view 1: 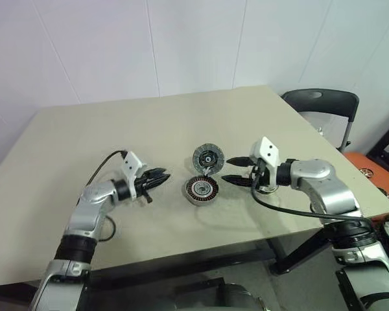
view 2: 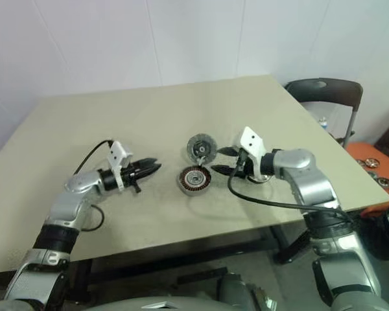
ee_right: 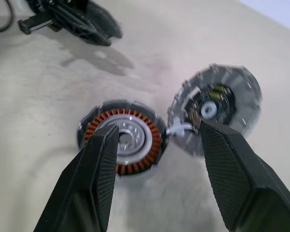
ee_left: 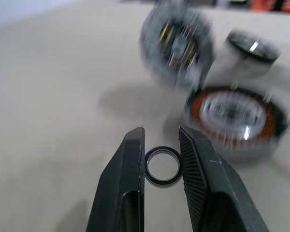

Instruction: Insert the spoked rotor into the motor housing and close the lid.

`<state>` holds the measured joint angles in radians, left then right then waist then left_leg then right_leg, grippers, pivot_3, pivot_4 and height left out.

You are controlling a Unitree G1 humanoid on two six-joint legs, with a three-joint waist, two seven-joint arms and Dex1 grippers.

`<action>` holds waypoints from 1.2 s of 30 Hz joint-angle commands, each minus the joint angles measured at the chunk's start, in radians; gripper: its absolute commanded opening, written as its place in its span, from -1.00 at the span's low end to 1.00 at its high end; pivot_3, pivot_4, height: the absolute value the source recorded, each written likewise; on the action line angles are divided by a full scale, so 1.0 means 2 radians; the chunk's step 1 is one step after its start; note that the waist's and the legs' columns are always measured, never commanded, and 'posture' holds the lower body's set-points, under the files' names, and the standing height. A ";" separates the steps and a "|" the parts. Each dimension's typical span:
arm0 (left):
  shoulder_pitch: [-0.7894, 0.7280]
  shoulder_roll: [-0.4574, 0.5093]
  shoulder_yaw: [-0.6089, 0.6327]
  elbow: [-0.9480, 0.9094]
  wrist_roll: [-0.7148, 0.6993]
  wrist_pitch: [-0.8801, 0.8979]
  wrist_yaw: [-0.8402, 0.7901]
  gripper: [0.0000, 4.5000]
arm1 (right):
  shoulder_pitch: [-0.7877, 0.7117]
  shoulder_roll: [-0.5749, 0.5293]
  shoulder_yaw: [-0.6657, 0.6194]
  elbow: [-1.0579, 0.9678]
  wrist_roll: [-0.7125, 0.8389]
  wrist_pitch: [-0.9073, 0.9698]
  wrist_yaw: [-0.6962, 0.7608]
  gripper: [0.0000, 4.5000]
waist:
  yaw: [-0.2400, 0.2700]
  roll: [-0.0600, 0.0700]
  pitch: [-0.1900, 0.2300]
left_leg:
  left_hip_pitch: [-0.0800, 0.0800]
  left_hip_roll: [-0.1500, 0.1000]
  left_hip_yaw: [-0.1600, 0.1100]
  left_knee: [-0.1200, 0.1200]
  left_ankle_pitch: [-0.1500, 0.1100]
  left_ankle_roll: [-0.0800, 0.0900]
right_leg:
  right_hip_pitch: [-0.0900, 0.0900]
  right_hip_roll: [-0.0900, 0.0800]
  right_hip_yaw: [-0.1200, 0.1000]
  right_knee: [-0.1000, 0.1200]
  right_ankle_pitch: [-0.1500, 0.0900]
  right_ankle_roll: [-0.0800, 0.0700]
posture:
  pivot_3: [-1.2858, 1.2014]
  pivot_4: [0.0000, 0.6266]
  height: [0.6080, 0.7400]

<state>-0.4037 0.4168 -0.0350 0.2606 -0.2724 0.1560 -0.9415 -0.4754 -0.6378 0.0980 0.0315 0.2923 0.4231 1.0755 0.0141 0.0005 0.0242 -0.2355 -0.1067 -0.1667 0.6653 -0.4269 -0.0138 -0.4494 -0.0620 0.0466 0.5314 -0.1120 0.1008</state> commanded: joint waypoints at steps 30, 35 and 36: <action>-0.154 -0.098 -0.092 0.228 0.095 -0.154 -0.077 -0.68 | 0.087 -0.044 -0.010 -0.112 0.044 0.085 0.002 0.24 | 0.001 0.000 0.000 | -0.001 0.000 0.001 0.000 -0.001 0.001 | 0.000 0.000 0.000 -0.003 0.001 0.002 | 0.03 -1.00 1.00; -0.158 -0.102 -0.093 0.238 0.104 -0.159 -0.077 -0.68 | 0.088 -0.045 -0.006 -0.107 0.039 0.082 -0.003 0.24 | 0.000 0.000 0.000 | -0.001 0.000 0.001 0.000 -0.001 0.001 | 0.000 0.000 0.000 -0.003 0.001 0.002 | 0.03 -1.00 1.00; -0.158 -0.102 -0.094 0.240 0.106 -0.161 -0.077 -0.68 | 0.089 -0.045 -0.006 -0.106 0.038 0.080 -0.004 0.24 | 0.000 0.000 0.000 | -0.001 0.000 0.001 0.000 -0.001 0.001 | 0.001 0.000 0.000 -0.003 0.001 0.002 | 0.03 -1.00 1.00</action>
<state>-0.6841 0.2129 -0.2222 0.7466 -0.0686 -0.1440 -1.0903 -0.2865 -0.7233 0.0939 -0.1630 0.3673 0.5974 1.0719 0.0151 -0.0001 0.0242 -0.2372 -0.1069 -0.1652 0.6659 -0.4286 -0.0109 -0.4483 -0.0626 0.0464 0.5256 -0.1098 0.1043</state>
